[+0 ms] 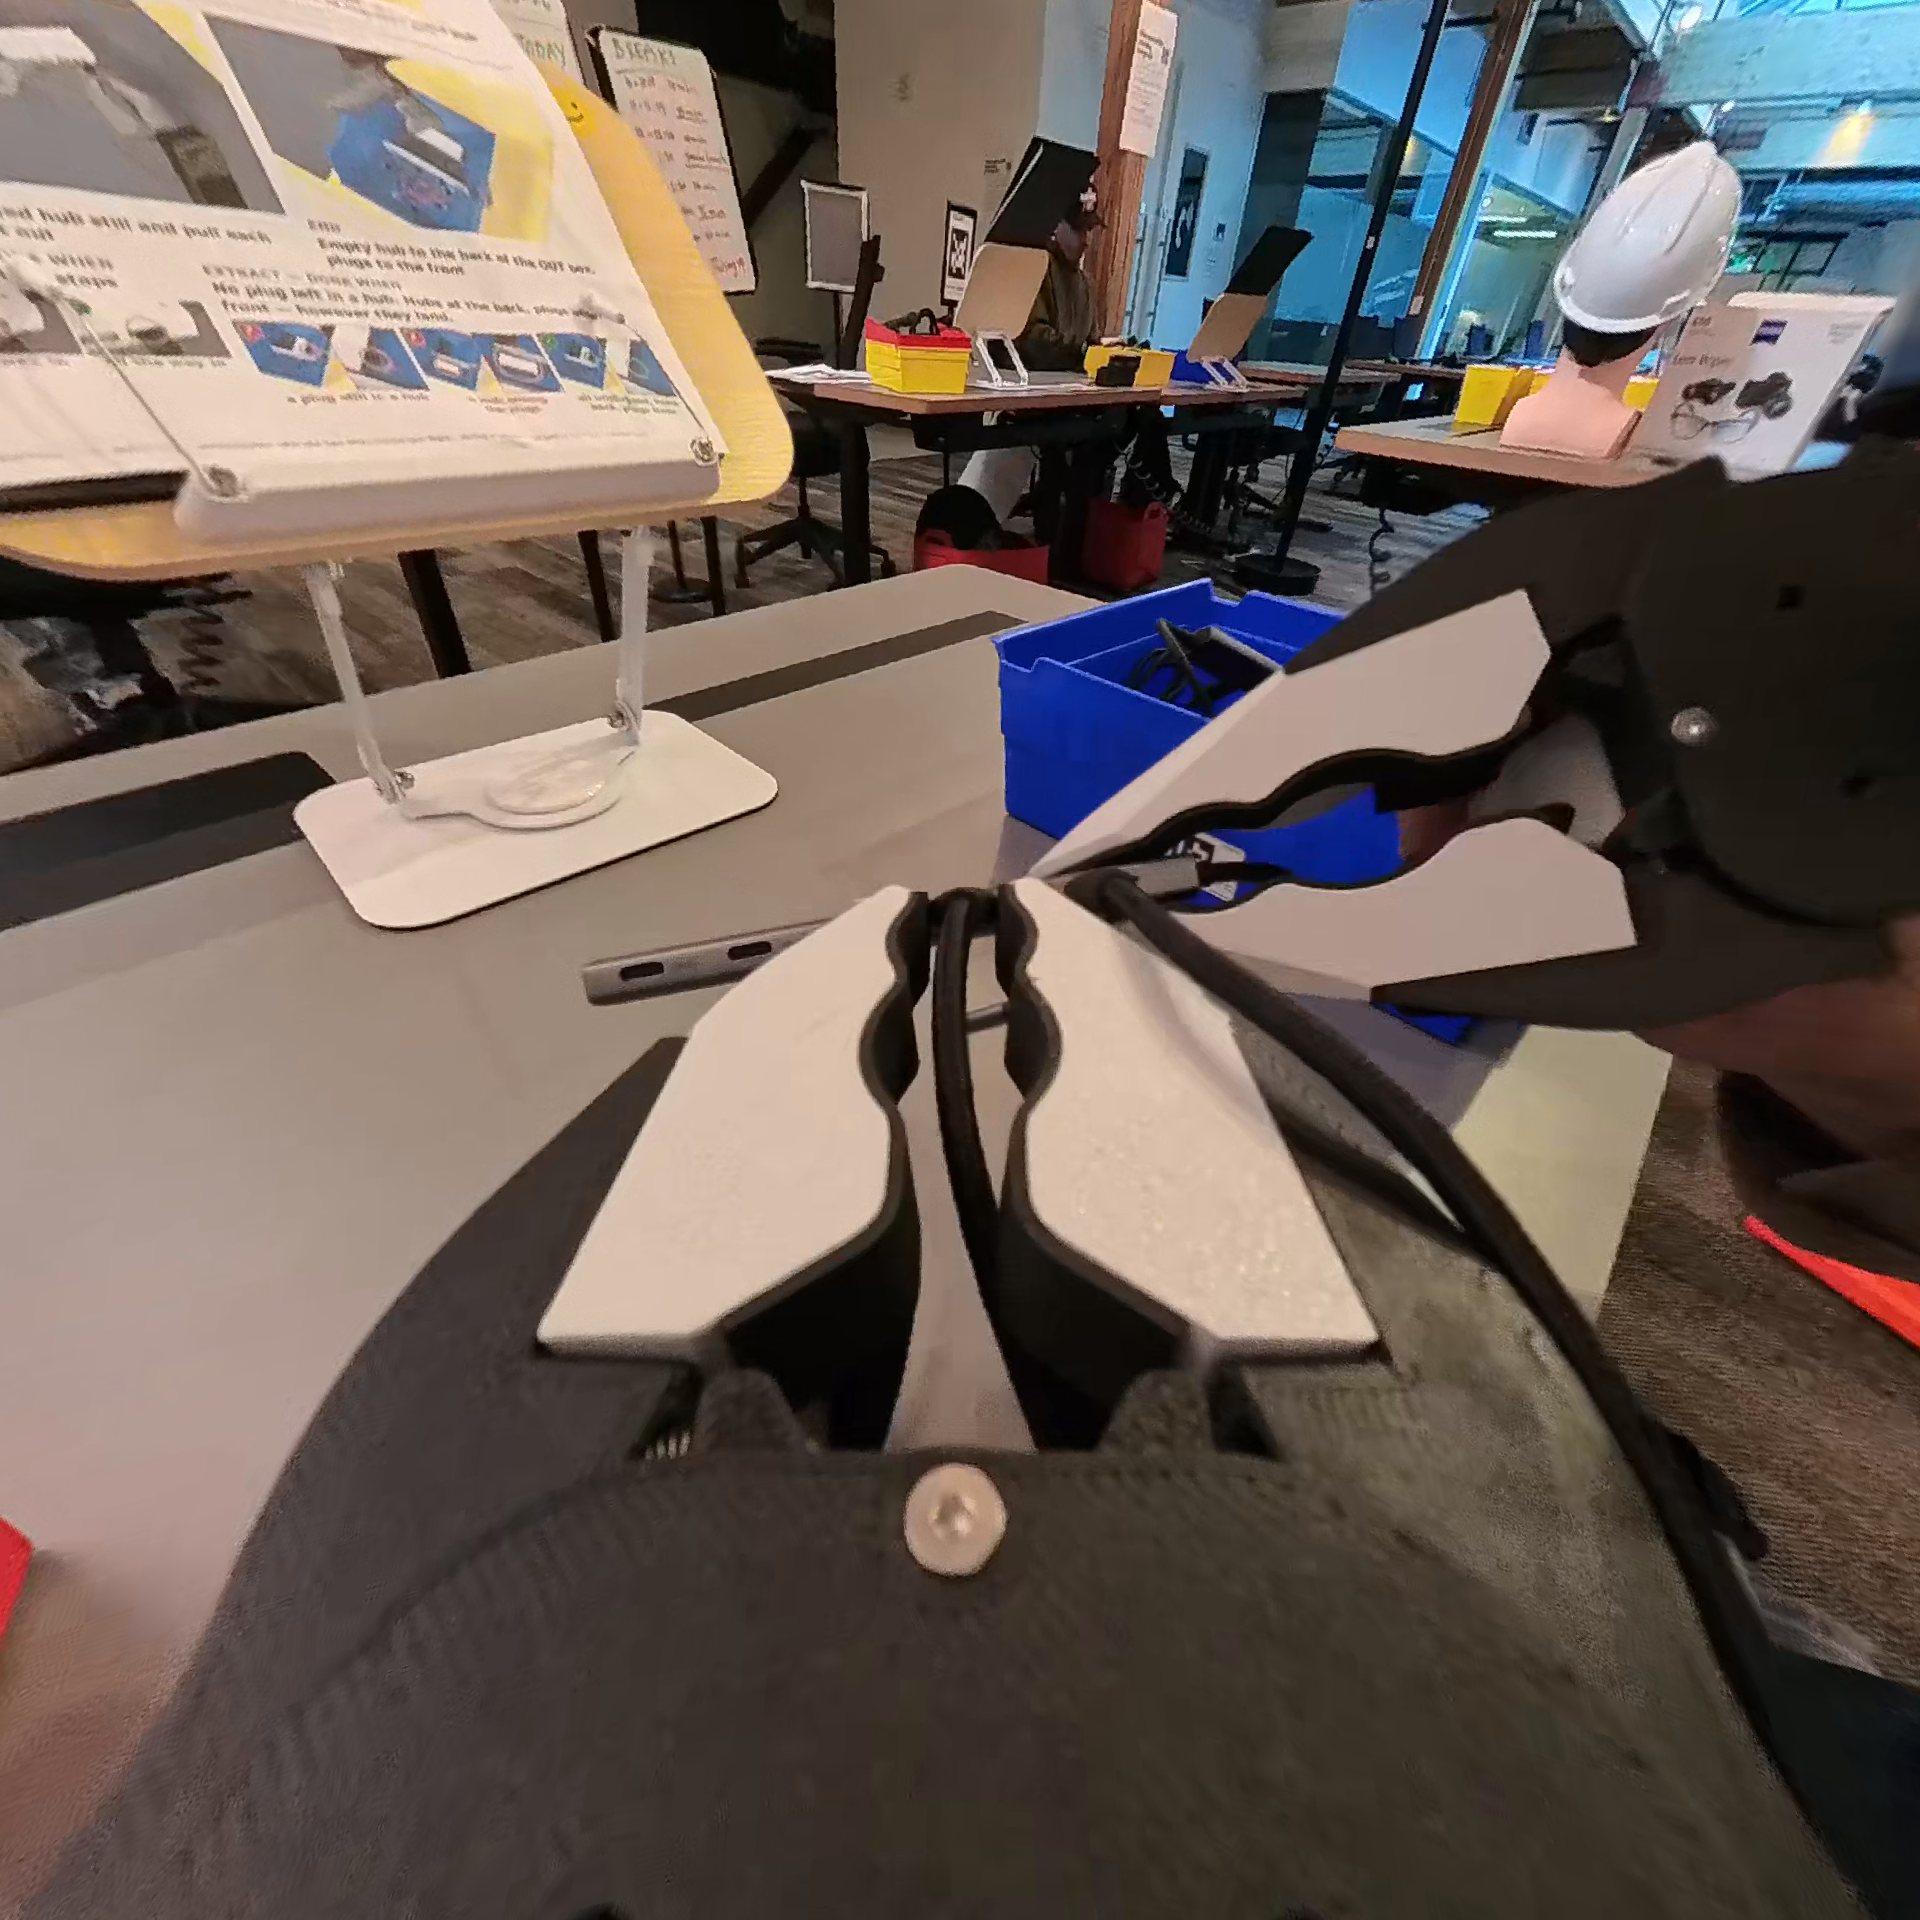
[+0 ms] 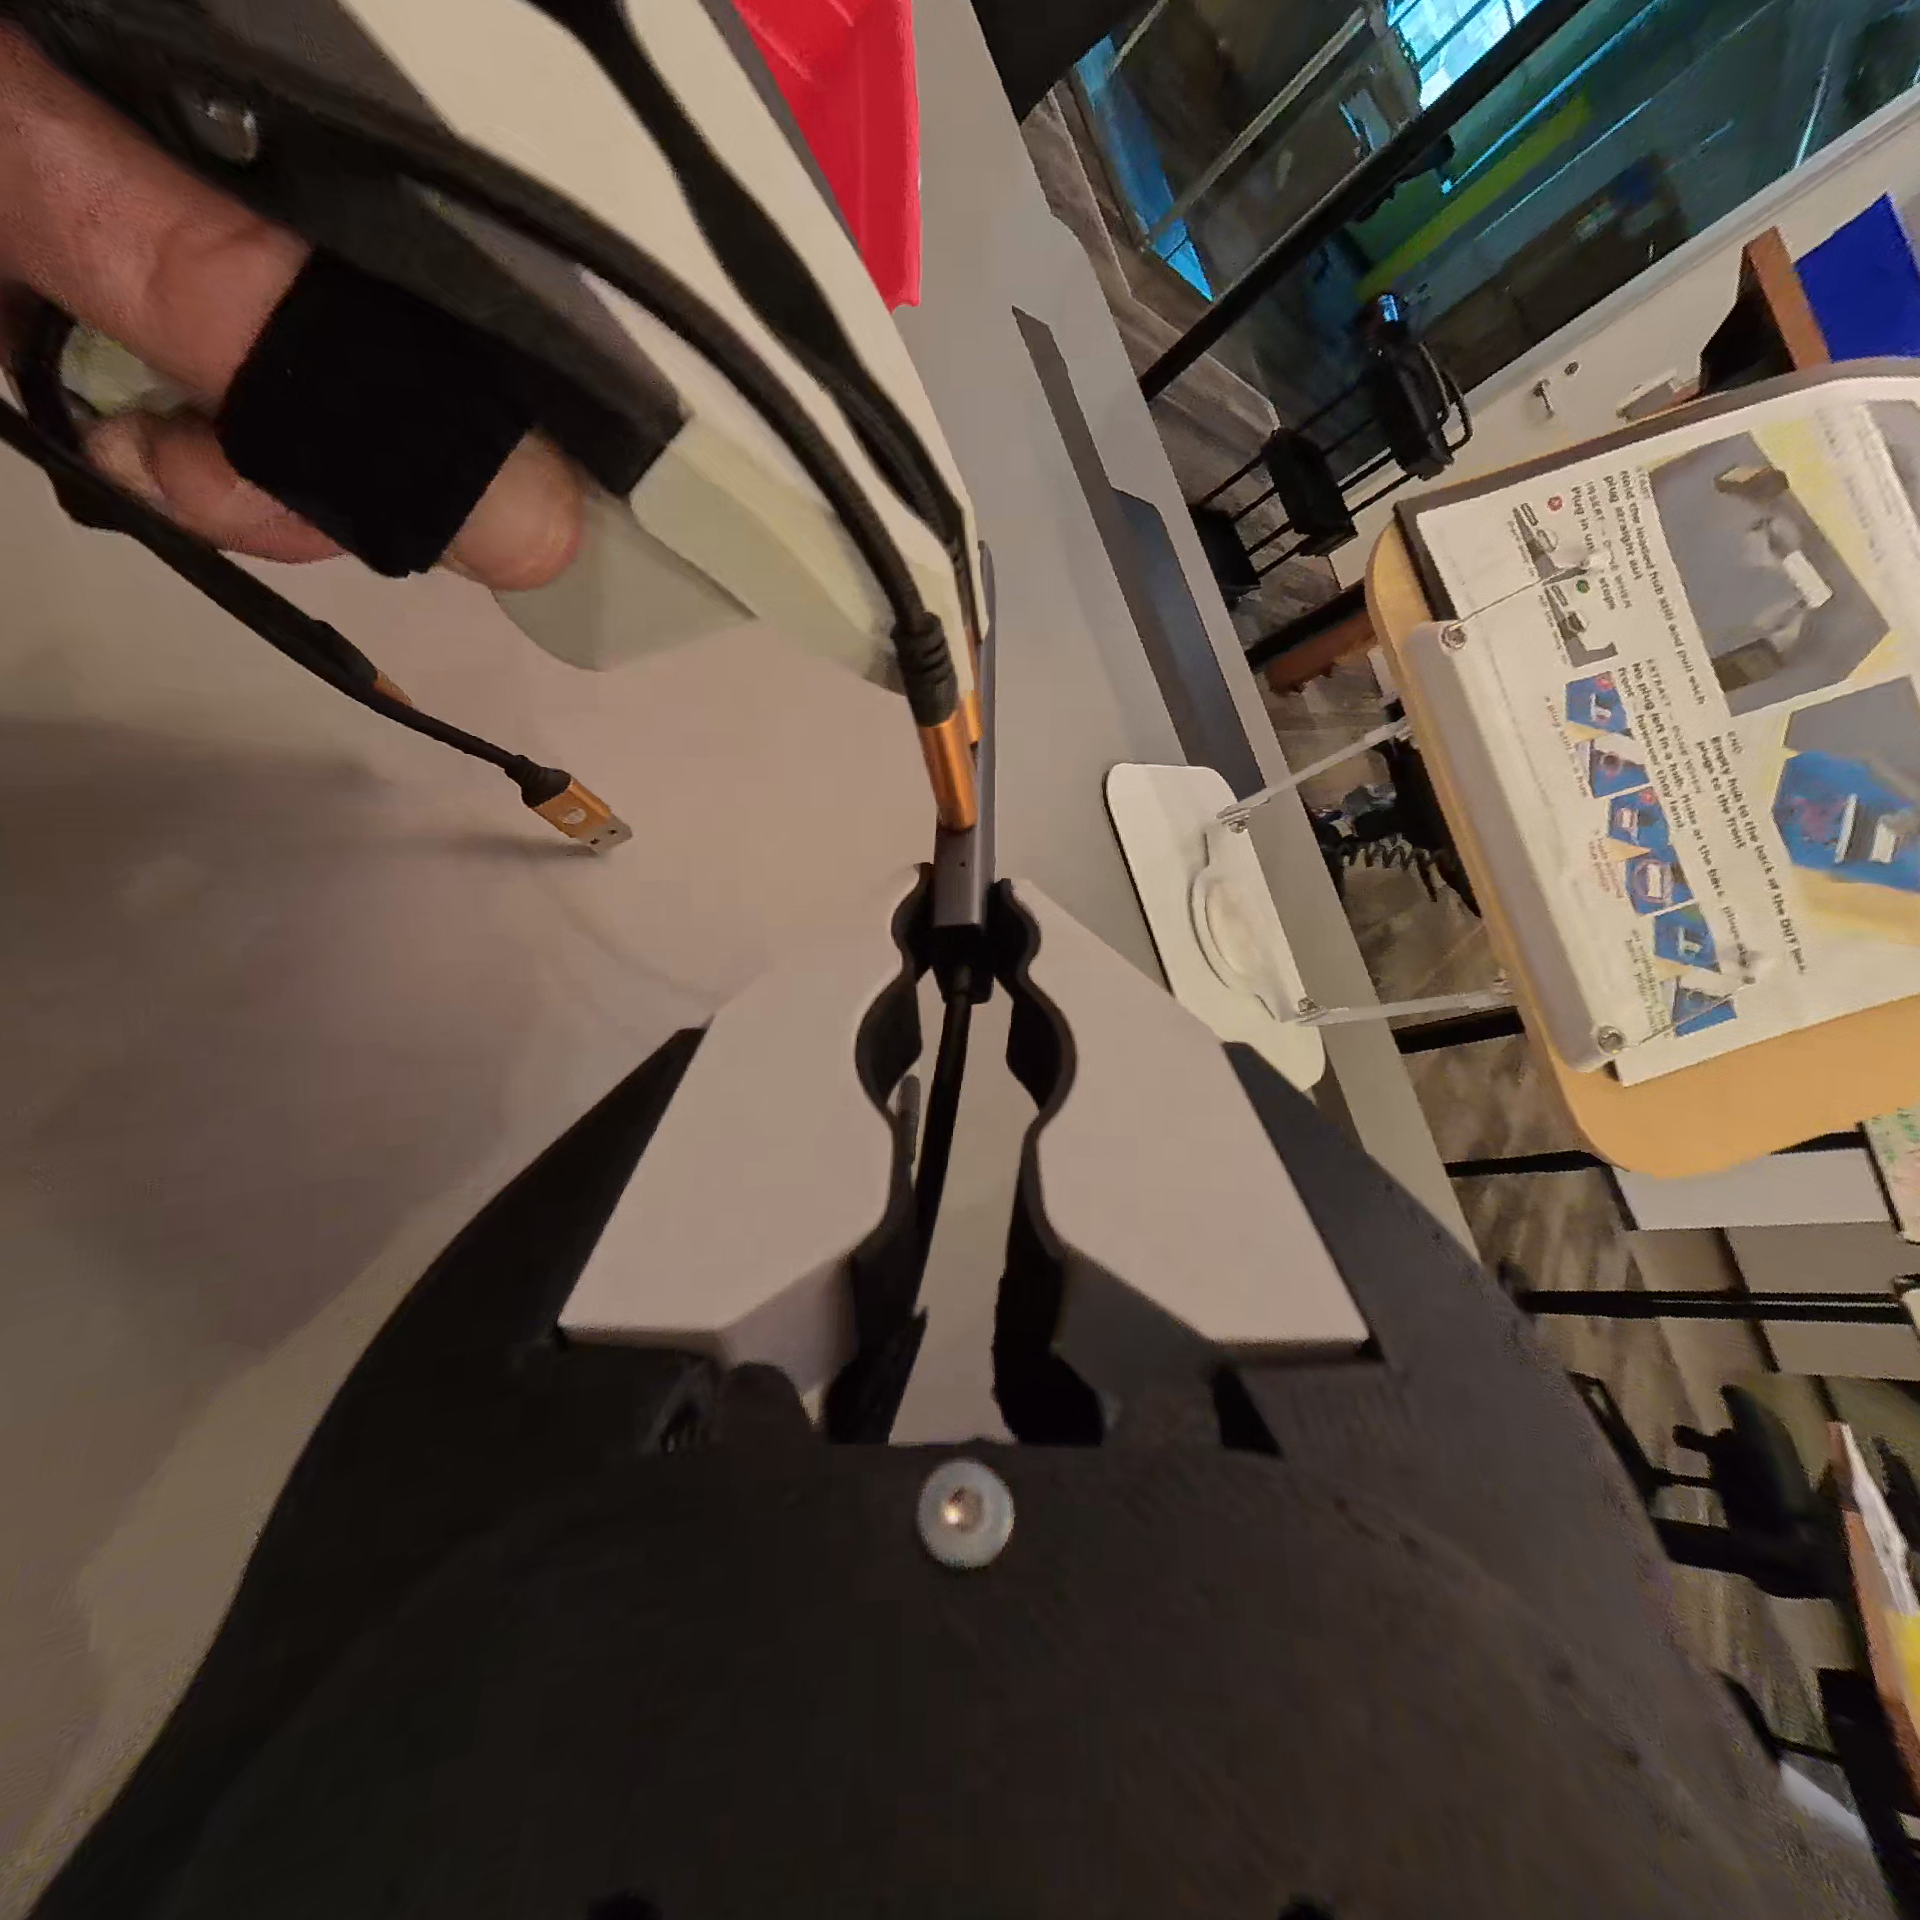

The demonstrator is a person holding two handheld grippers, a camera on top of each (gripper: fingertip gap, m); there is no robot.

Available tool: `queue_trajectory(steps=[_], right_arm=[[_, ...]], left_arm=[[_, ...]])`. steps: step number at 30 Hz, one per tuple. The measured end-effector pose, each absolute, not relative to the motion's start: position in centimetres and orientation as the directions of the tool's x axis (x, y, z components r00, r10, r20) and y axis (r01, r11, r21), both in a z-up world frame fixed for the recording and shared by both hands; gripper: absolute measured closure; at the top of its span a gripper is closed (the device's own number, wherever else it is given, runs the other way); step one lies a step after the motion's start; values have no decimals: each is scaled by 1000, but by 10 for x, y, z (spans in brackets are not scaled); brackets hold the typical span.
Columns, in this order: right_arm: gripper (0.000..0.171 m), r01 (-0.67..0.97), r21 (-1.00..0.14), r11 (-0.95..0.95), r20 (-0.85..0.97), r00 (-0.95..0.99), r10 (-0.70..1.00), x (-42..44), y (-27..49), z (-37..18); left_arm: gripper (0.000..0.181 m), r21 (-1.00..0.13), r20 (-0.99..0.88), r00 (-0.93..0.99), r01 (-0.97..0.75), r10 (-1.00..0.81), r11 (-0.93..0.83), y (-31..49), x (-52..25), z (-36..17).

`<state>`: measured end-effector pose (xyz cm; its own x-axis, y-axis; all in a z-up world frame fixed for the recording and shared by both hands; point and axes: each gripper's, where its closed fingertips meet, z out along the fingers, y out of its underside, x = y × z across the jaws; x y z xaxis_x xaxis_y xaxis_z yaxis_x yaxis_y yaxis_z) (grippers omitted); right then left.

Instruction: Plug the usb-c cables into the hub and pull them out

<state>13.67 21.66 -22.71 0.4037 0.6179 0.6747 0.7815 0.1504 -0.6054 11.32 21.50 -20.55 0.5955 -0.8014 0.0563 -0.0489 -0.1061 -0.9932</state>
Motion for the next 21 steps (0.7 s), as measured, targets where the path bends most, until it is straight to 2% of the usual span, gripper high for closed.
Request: queue_trajectory(steps=[5, 10, 14, 18, 21], right_arm=[[164, 755, -650, 83, 598, 440, 670, 136, 218, -226], [164, 715, -699, 15, 531, 504, 681, 154, 223, -206], [164, 683, -729, -37, 490, 559, 668, 180, 230, -184], [164, 639, -765, -77, 472, 638, 609, 226, 240, -144], [165, 592, -798, -114, 453, 713, 535, 277, 248, -107]], left_arm=[[169, -994, 66, 585, -35, -809, -106, 215, 108, -198], [155, -999, 29, 613, 54, -790, 6, 215, 83, -151], [155, -986, -15, 662, 114, -750, 119, 211, 49, -106], [158, -976, -80, 703, 89, -707, 199, 207, 19, -80], [158, -978, -173, 730, -48, -661, 203, 211, 5, -87]])
